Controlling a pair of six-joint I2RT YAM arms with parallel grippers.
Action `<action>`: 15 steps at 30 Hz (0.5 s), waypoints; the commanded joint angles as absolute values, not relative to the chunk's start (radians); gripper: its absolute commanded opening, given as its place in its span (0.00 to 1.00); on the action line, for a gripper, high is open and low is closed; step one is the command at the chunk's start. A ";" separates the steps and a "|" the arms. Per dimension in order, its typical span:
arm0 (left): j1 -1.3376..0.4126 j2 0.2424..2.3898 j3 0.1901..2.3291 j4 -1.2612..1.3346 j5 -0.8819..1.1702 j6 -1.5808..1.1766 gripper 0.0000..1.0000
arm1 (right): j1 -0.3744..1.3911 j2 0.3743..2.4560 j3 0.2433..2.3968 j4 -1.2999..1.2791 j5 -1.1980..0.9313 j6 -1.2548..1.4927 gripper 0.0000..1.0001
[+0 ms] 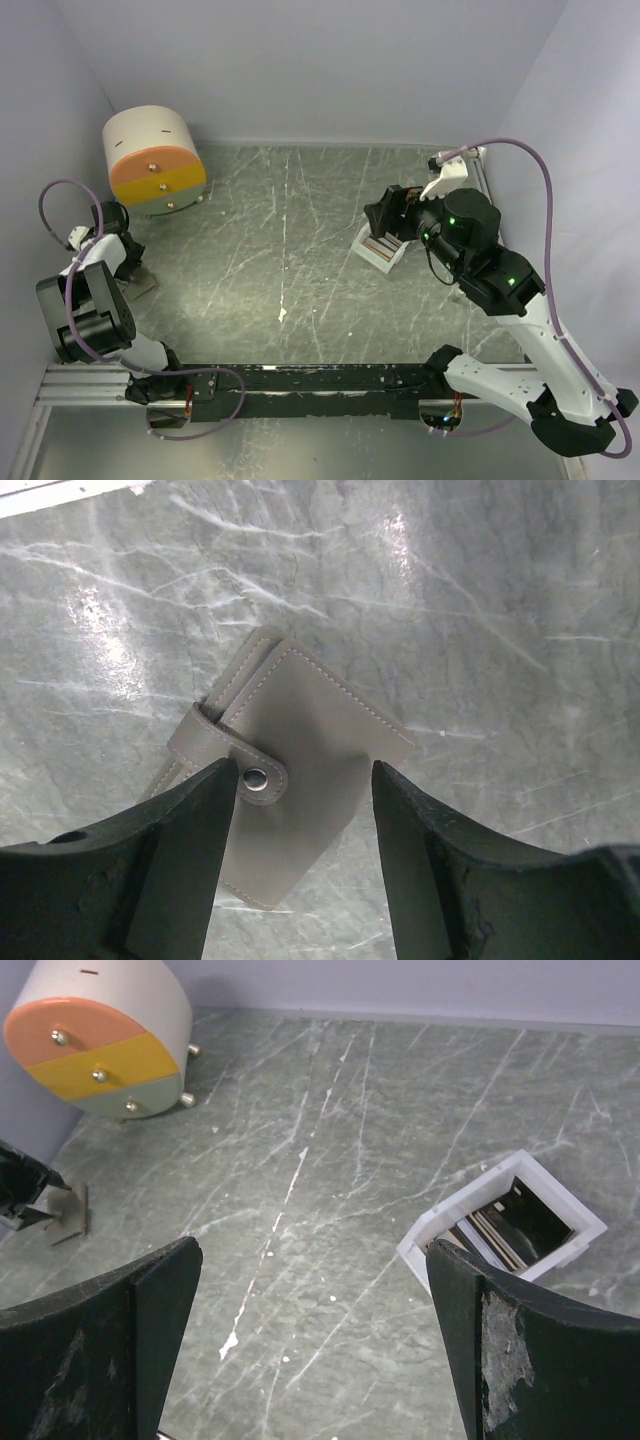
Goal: Put the credit cards into the card holder
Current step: Pick up the card holder from the center of the board.
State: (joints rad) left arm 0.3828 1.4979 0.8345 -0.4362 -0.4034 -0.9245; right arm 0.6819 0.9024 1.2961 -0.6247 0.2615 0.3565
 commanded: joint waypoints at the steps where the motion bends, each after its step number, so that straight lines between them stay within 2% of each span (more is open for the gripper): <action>1: 0.386 1.530 0.839 -0.432 -0.357 -0.916 0.68 | 0.679 0.877 1.299 -0.656 0.299 0.320 0.97; 8: 0.374 1.546 0.820 -0.476 -0.260 -0.889 0.71 | 0.678 0.870 1.298 -0.683 0.319 0.325 0.97; 15: 0.304 1.456 0.747 -0.499 -0.241 -0.920 0.72 | 0.678 0.809 1.255 -0.697 0.334 0.325 0.97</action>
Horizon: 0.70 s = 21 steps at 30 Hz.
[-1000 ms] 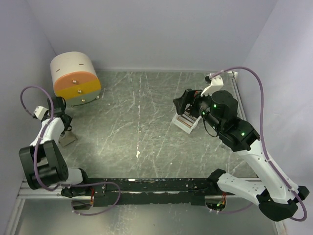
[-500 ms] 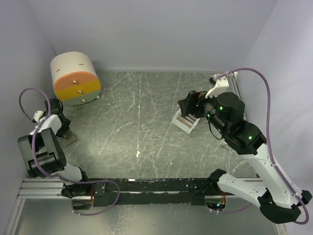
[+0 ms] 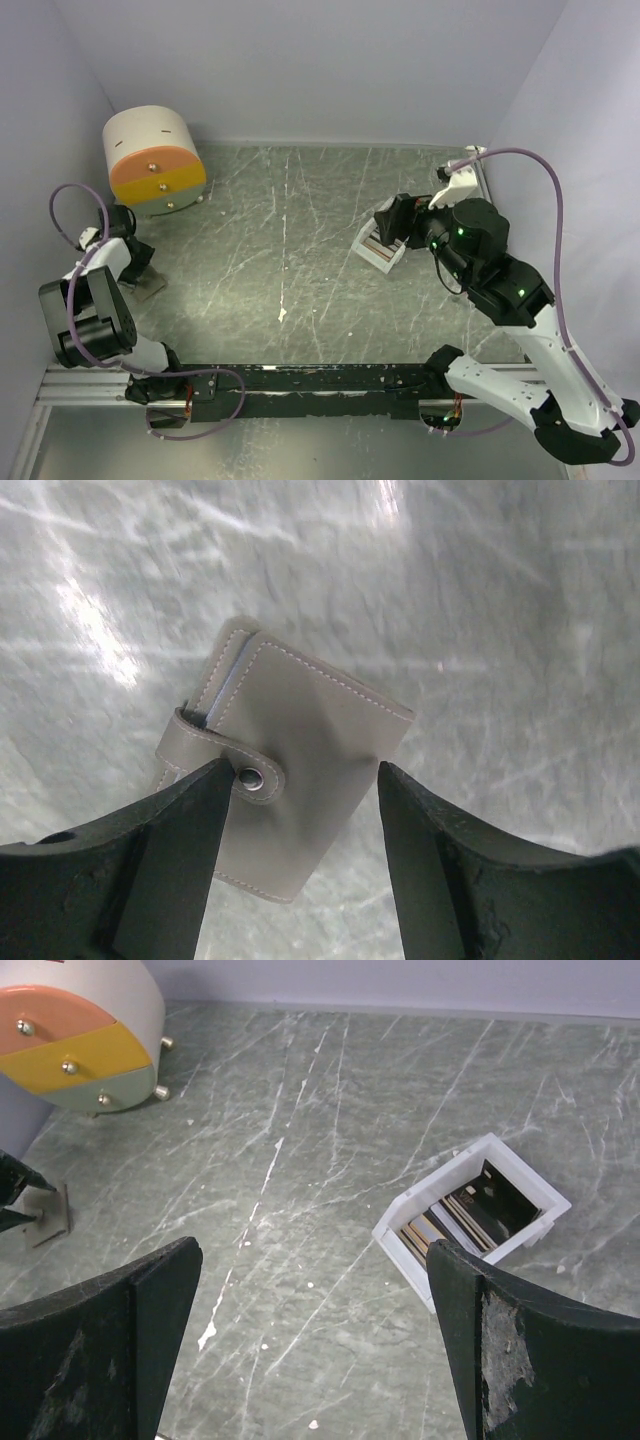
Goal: Put the credit cards into the card holder
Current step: Pick up the card holder from the center of the board.
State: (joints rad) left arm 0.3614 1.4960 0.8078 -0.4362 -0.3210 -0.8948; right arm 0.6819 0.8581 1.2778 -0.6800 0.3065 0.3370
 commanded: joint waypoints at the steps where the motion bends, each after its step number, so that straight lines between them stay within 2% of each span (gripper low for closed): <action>1: 0.284 1.445 0.740 -0.507 -0.239 -0.932 0.72 | 0.678 0.800 1.250 -0.700 0.341 0.325 0.97; 11: -0.024 1.383 0.684 -0.545 -0.259 -1.108 0.71 | 0.678 0.726 1.191 -0.716 0.378 0.340 0.97; 21: -0.378 1.456 0.677 -0.528 -0.271 -1.313 0.71 | 0.678 0.714 1.150 -0.716 0.344 0.389 0.97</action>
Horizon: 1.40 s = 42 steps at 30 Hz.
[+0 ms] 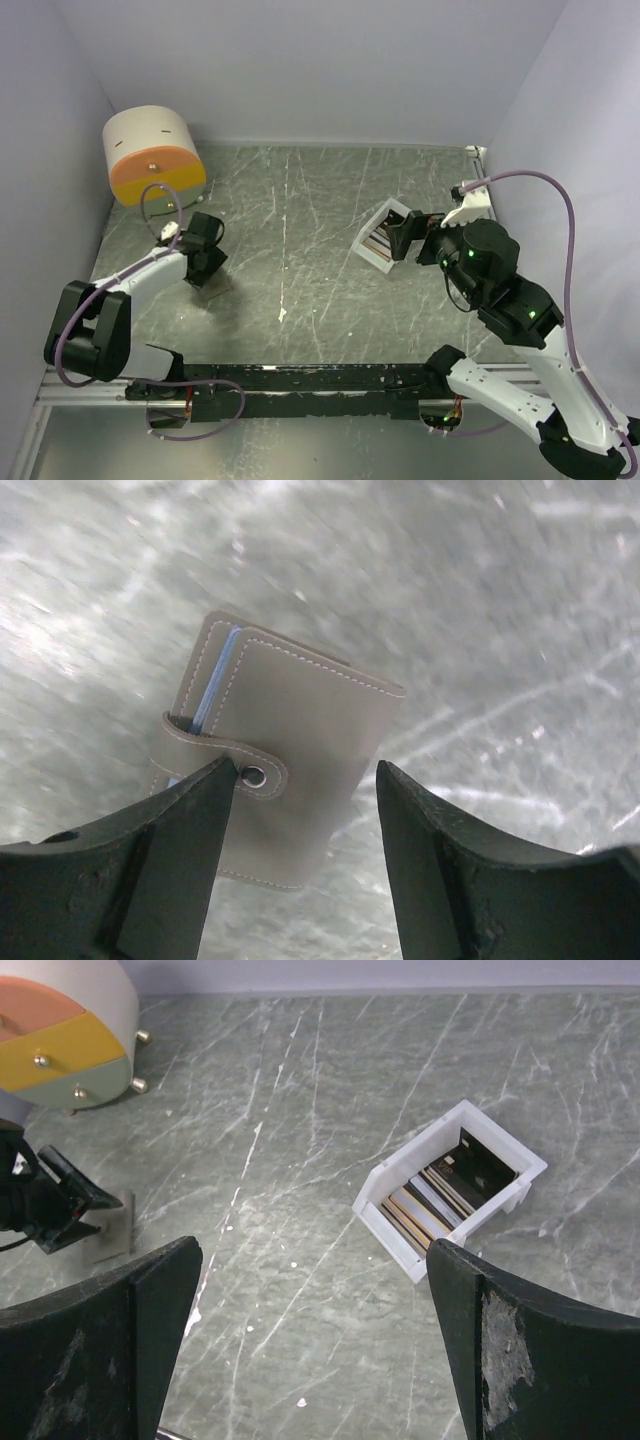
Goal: Put the credit cards into the card holder
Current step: Place the card holder at the center of the board.
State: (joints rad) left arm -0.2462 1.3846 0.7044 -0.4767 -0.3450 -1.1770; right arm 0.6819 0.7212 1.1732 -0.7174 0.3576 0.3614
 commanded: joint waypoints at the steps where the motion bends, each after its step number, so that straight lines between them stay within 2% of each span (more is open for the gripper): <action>1: -0.416 1.467 0.689 -0.526 -0.275 -1.322 0.71 | 0.678 0.714 1.142 -0.715 0.340 0.397 0.97; 10: -0.747 1.594 0.872 -0.600 -0.360 -1.404 0.72 | 0.678 0.721 1.091 -0.710 0.307 0.453 0.97; 16: -0.873 1.582 1.020 -0.674 -0.483 -1.344 0.72 | 0.678 0.718 1.067 -0.716 0.279 0.491 0.97; 21: -0.893 1.523 1.061 -0.640 -0.490 -1.105 0.76 | 0.678 0.706 1.027 -0.702 0.258 0.502 0.96; 25: -0.893 1.437 0.998 -0.549 -0.441 -0.898 0.71 | 0.678 0.694 0.971 -0.676 0.230 0.537 0.96; 30: -0.892 1.380 0.932 -0.543 -0.492 -0.858 0.70 | 0.678 0.698 0.905 -0.642 0.214 0.569 0.95; 36: -0.884 1.450 0.962 -0.520 -0.450 -0.701 0.60 | 0.678 0.718 0.899 -0.644 0.224 0.576 0.95; 39: -0.868 1.519 0.983 -0.527 -0.380 -0.691 0.49 | 0.677 0.716 0.894 -0.646 0.236 0.585 0.95; 42: -0.863 1.553 0.964 -0.501 -0.354 -0.699 0.49 | 0.678 0.697 0.880 -0.642 0.235 0.593 0.95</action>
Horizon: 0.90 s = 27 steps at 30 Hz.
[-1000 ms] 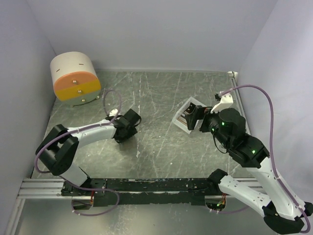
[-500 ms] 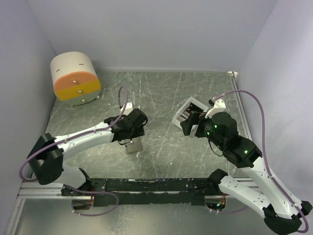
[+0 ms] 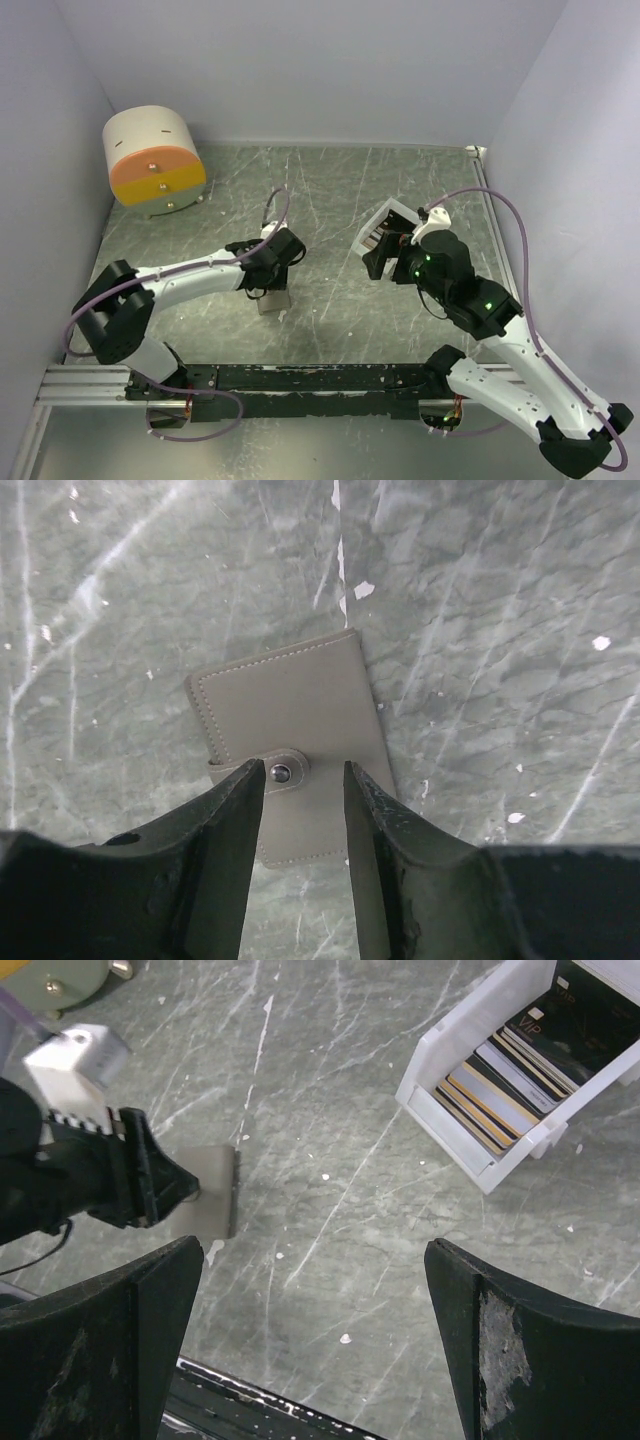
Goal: Put the credit cards into the card holder
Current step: Place the card holder at the center of the board, then open the card holder at the center of the board.
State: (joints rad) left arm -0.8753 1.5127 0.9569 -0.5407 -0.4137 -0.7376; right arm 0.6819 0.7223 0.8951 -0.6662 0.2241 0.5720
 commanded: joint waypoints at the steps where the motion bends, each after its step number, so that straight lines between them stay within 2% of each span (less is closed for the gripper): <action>1: -0.857 1.562 0.954 -0.489 -0.347 -0.702 0.50 | 0.678 0.690 0.875 -0.641 0.235 0.593 0.95; 4: -0.841 1.583 0.931 -0.464 -0.328 -0.708 0.46 | 0.678 0.679 0.857 -0.634 0.236 0.586 0.95; 9: -0.832 1.624 0.913 -0.425 -0.319 -0.711 0.46 | 0.678 0.694 0.859 -0.633 0.243 0.580 0.95; 14: -0.832 1.648 0.933 -0.428 -0.290 -0.702 0.41 | 0.678 0.712 0.838 -0.585 0.162 0.607 0.95; 17: -0.832 1.624 0.925 -0.422 -0.291 -0.697 0.36 | 0.678 0.726 0.802 -0.543 0.137 0.636 0.94; 20: -0.833 1.596 0.922 -0.424 -0.289 -0.689 0.25 | 0.678 0.765 0.800 -0.510 0.095 0.643 0.93; 24: -0.832 1.555 0.920 -0.441 -0.280 -0.683 0.19 | 0.678 0.809 0.810 -0.498 0.078 0.651 0.92; 26: -0.831 1.538 0.928 -0.465 -0.277 -0.684 0.19 | 0.678 0.811 0.807 -0.489 0.076 0.660 0.92; 27: -0.833 1.531 0.935 -0.483 -0.275 -0.685 0.23 | 0.677 0.808 0.804 -0.483 0.072 0.662 0.92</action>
State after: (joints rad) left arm -0.8330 1.5795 0.9257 -0.4580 -0.3046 -0.6922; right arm 0.6819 0.8154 0.8066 -0.5354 0.0994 0.6392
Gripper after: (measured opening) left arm 0.190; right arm 0.924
